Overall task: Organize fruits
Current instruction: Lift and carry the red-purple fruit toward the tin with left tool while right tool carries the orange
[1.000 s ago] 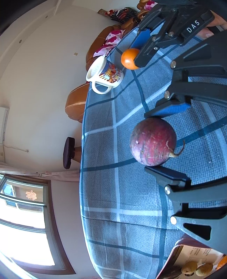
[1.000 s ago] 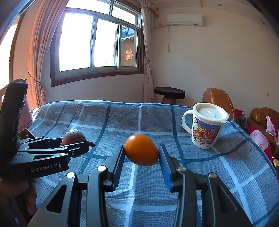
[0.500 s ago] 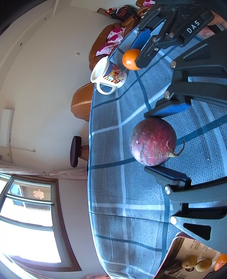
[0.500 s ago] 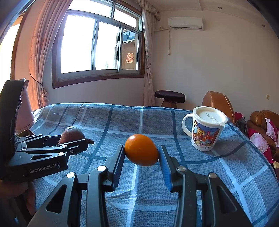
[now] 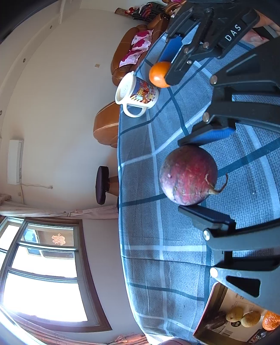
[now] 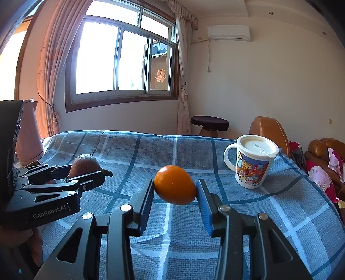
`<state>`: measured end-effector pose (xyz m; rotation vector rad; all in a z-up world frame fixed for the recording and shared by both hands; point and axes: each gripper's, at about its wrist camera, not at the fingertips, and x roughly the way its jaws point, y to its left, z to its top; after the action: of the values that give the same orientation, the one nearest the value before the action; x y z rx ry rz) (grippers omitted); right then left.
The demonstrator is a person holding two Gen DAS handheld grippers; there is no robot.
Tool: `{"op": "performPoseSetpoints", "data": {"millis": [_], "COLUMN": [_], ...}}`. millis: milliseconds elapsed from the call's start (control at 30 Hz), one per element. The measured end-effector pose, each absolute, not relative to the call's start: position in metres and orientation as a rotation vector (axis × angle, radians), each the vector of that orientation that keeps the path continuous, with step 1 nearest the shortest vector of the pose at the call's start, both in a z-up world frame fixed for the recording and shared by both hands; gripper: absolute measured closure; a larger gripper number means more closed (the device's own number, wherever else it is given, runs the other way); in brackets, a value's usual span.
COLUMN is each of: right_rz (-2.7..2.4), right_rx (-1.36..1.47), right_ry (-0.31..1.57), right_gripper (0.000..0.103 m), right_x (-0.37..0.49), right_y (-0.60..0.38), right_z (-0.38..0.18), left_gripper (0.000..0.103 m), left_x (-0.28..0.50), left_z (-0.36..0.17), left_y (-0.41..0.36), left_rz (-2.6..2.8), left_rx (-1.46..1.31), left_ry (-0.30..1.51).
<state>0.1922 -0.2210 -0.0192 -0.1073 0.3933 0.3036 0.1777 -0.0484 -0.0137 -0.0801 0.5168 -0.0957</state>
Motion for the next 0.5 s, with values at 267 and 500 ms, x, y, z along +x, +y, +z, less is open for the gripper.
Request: {"op": "performPoseSetpoints", "data": {"millis": [267, 500], "right_rz": [0.299, 0.293], "right_rx": [-0.120, -0.135], "right_ry": [0.370, 0.346], "right_gripper": [0.061, 0.061], "right_x": [0.186, 0.180], "right_y": [-0.219, -0.217], "right_z": [-0.017, -0.016], "left_gripper": [0.048, 0.048], "left_x": [0.170, 0.162], "left_z": [-0.012, -0.010], "left_y": [-0.050, -0.046], "left_rz": [-0.083, -0.062], "left_rx": [-0.061, -0.066], "left_ry": [0.494, 0.472]}}
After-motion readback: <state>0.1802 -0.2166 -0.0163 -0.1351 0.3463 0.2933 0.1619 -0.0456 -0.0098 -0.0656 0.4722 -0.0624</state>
